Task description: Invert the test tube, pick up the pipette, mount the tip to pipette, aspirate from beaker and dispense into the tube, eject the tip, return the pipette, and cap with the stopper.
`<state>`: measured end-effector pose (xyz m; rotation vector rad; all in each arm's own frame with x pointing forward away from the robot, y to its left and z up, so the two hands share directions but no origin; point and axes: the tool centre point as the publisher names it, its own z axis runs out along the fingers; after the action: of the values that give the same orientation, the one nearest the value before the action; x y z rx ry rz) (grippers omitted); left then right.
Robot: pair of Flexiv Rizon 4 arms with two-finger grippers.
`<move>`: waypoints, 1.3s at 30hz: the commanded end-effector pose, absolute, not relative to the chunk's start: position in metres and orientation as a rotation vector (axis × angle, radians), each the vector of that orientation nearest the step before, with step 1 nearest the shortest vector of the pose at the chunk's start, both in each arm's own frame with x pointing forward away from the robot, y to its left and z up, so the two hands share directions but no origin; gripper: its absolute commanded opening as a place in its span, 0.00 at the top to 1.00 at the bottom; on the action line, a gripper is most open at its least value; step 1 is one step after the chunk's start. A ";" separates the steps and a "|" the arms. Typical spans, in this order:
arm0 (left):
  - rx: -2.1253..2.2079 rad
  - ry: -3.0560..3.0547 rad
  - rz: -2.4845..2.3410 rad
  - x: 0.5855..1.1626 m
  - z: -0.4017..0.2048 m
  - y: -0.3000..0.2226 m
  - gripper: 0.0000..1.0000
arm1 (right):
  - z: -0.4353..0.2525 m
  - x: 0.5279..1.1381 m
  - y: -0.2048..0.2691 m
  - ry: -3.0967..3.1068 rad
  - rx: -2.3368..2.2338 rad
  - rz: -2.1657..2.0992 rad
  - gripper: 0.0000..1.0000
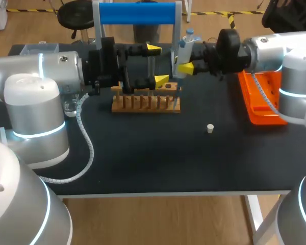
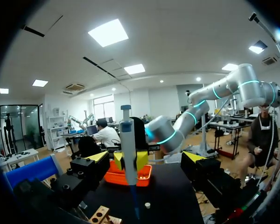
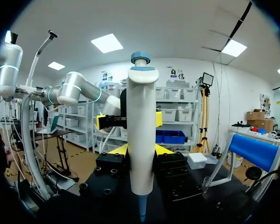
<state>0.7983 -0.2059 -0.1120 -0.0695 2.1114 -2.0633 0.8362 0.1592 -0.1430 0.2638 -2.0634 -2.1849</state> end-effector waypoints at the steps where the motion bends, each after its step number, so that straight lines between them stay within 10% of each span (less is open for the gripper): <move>1: -0.073 2.102 -2.064 0.798 -0.114 -0.208 0.00 | -0.132 0.843 0.127 -2.084 0.310 -2.151 1.00; 39: -0.073 2.102 -2.064 0.798 -0.114 -0.208 0.00 | -0.107 0.929 -0.103 -2.250 0.235 -2.200 1.00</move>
<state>0.7982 -0.2060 -0.1120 -0.0693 2.1114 -2.0635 0.9262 -0.0836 -0.1057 0.2312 -2.2571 -2.2001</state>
